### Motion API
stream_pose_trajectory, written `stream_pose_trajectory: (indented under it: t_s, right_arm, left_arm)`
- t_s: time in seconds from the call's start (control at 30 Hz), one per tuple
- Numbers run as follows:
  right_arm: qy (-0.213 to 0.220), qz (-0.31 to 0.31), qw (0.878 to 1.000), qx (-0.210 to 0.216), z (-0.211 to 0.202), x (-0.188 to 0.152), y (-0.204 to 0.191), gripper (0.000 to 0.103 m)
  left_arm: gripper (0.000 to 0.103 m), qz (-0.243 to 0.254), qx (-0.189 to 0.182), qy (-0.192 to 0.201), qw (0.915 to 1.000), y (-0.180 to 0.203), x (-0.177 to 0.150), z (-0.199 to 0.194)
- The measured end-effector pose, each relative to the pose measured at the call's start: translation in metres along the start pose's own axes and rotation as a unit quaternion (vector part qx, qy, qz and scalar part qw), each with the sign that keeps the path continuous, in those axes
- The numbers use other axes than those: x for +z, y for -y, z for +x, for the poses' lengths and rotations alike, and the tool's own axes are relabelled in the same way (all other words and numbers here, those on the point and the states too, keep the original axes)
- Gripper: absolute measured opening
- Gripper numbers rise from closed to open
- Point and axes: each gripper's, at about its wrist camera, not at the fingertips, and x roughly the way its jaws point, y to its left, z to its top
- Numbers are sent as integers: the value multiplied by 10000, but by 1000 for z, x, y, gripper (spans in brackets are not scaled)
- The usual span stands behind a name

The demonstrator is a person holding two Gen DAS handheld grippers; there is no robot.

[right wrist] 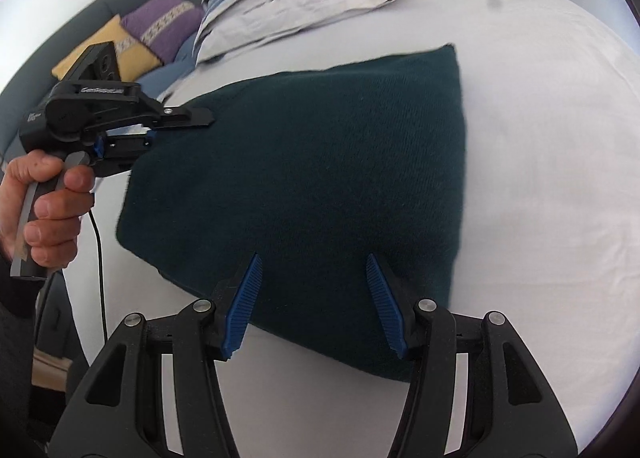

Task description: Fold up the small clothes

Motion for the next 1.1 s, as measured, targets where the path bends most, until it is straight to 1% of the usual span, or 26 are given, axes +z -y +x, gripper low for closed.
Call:
stream_pose_trajectory:
  t_s: [0.07,0.13,0.2,0.27,0.33,0.4,0.47,0.53,0.6,0.63,0.67,0.73,0.77,0.8,0.83,0.87,0.9,1.0,1.03,1.1]
  right_arm:
    - [-72,-148,9998,-121,4,-7,-8,55]
    - [-82,-290,9994,-188,4,-13,-14,55]
    - [-93,-268,9995,-140,2,-14,-11,54]
    - [-77,-172,9998,-79,-2,-13,-6,53]
    - [47,-32,10000,-13,-8,-5,-4,53]
    - [287,81,9995,87,-27,-7,4,53]
    - [436,175,9987,192,-34,-6,9,53]
    - [404,288,9983,305,-33,-5,12,53]
    - [279,416,9983,300,-26,-5,17,53]
    - [186,509,9980,319,-21,-7,20,53]
    - [93,619,9974,359,-16,-5,26,50]
    - [42,816,9958,411,-12,-12,38,38]
    - [22,960,9942,475,-10,-13,48,29]
    - [11,1116,9918,622,-9,-14,57,24]
    - [-12,1356,9876,785,-7,-15,69,18]
    - [-58,1506,9849,847,-5,-15,78,5]
    - [-130,1687,9813,916,-2,-17,90,0]
    - [-152,1974,9706,1368,10,-21,111,0]
    - [-135,2018,9691,1410,11,-22,112,0]
    - [-137,1982,9705,1364,10,-23,109,0]
  left_arm:
    - [14,-135,-77,3,9999,-19,-5,9]
    - [15,-269,-327,96,9991,-31,-10,11]
    - [19,-325,-431,162,9984,-35,-11,10]
    - [20,-319,-446,215,9983,-34,-11,8]
    - [25,-302,-281,392,9984,-31,-10,-1]
    - [29,-204,47,722,9972,-26,-11,-21]
    - [29,35,214,1124,9934,-7,-16,-43]
    - [29,467,369,1338,9892,18,-25,-56]
    - [29,924,462,1390,9849,43,-40,-58]
    - [29,1156,515,1341,9829,55,-48,-54]
    - [29,1397,611,1256,9803,63,-59,-46]
    - [29,1680,897,1012,9765,64,-74,-26]
    - [29,1658,1018,842,9773,57,-80,-12]
    - [29,1516,1017,704,9807,47,-84,0]
    - [26,1412,969,657,9830,39,-87,7]
    - [23,1384,931,713,9834,33,-90,10]
    - [21,1391,881,787,9832,30,-91,10]
    - [21,1245,701,823,9863,25,-92,7]
    - [21,1235,661,828,9867,23,-92,7]
    - [21,1163,555,842,9881,18,-92,5]
